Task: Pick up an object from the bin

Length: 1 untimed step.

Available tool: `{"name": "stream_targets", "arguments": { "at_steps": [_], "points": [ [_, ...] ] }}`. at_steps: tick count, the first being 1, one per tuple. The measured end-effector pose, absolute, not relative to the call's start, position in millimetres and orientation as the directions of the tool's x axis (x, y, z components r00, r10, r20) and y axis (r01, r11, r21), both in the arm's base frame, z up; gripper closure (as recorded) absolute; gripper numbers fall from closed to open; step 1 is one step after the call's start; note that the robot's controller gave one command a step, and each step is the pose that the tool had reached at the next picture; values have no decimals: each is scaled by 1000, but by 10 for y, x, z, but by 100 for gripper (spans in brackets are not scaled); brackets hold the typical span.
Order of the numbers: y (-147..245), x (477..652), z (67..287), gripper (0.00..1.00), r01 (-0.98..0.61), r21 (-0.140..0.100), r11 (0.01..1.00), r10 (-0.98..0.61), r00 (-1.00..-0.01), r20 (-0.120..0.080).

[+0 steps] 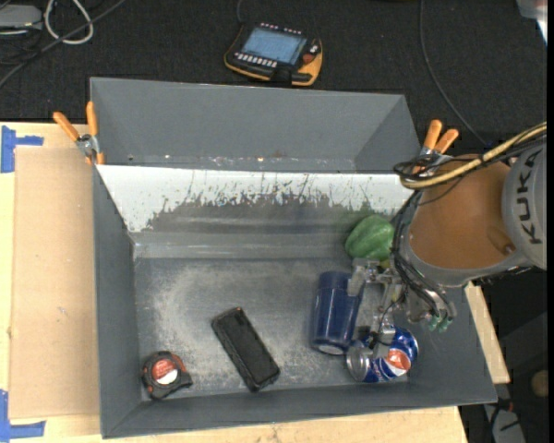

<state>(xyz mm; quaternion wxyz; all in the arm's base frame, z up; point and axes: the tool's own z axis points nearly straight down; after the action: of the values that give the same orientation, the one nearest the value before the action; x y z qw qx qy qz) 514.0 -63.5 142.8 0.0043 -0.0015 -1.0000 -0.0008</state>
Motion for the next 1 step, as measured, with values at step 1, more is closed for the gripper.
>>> {"name": "stream_targets", "arguments": {
  "at_steps": [1],
  "points": [
    [-633, 5159, 1460, 0, -1, 0, 1000, -1, -1000, 2]
  ]
}}
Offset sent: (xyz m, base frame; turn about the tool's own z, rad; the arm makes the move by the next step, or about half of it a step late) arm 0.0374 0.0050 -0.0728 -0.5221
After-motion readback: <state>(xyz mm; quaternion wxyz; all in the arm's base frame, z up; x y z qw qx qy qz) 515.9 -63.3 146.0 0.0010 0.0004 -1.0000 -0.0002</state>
